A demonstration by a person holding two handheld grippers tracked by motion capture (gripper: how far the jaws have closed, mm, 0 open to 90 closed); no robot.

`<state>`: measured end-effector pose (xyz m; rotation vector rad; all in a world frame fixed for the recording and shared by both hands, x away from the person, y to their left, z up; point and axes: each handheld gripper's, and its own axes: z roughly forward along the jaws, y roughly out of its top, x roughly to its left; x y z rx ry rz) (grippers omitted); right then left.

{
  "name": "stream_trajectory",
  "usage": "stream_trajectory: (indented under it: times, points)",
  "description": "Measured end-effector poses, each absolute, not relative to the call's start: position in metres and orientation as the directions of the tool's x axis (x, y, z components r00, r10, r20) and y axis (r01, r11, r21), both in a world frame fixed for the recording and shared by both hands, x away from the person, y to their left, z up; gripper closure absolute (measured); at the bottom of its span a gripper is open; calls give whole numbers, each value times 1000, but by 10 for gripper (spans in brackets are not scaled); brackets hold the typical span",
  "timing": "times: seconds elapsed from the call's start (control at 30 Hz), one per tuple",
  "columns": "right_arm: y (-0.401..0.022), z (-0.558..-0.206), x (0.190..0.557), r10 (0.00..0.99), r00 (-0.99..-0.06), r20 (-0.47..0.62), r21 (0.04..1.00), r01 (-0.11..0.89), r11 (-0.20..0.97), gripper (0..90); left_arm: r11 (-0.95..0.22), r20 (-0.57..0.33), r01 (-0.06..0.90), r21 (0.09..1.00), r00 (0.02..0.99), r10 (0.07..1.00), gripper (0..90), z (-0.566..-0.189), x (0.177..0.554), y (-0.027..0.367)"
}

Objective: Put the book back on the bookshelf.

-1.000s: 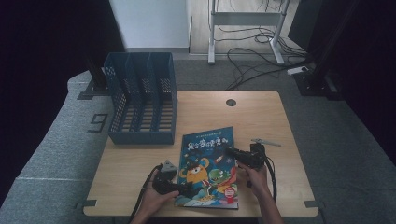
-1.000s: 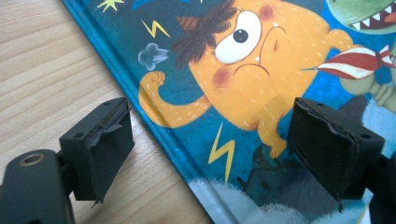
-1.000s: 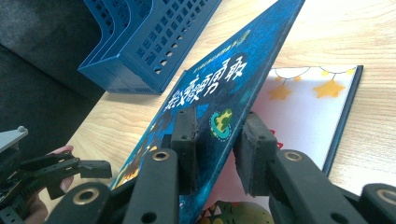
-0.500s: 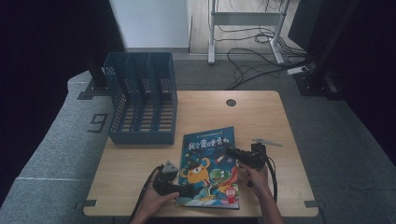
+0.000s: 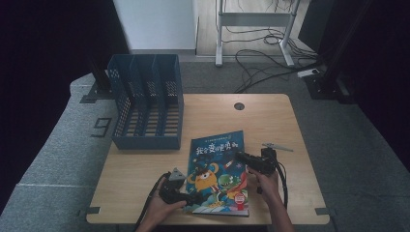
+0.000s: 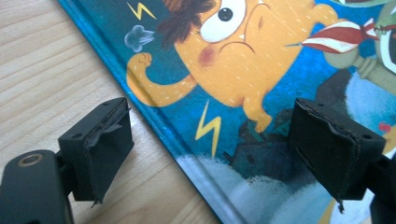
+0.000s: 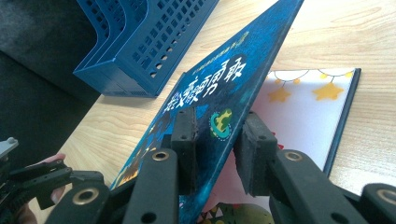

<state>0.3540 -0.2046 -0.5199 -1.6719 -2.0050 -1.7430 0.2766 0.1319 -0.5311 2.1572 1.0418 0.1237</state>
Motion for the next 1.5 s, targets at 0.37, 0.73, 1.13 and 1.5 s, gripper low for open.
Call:
stream_trajectory:
  times: [0.37,0.73,1.13,1.5]
  points:
    - [-206,-516,354,685,-431,588,714,675,-187,709,-430,-194,625,651,685,703,134,-530,263,129]
    - [-210,-517,355,693,-420,587,715,670,-200,709,-452,-167,611,649,695,699,109,-530,250,124]
    - [-216,-520,357,694,-400,599,704,675,-220,711,-474,-188,617,629,711,677,78,-531,248,116]
    - [-220,-523,358,695,-387,606,698,677,-233,711,-538,-172,601,591,746,644,40,-536,243,106]
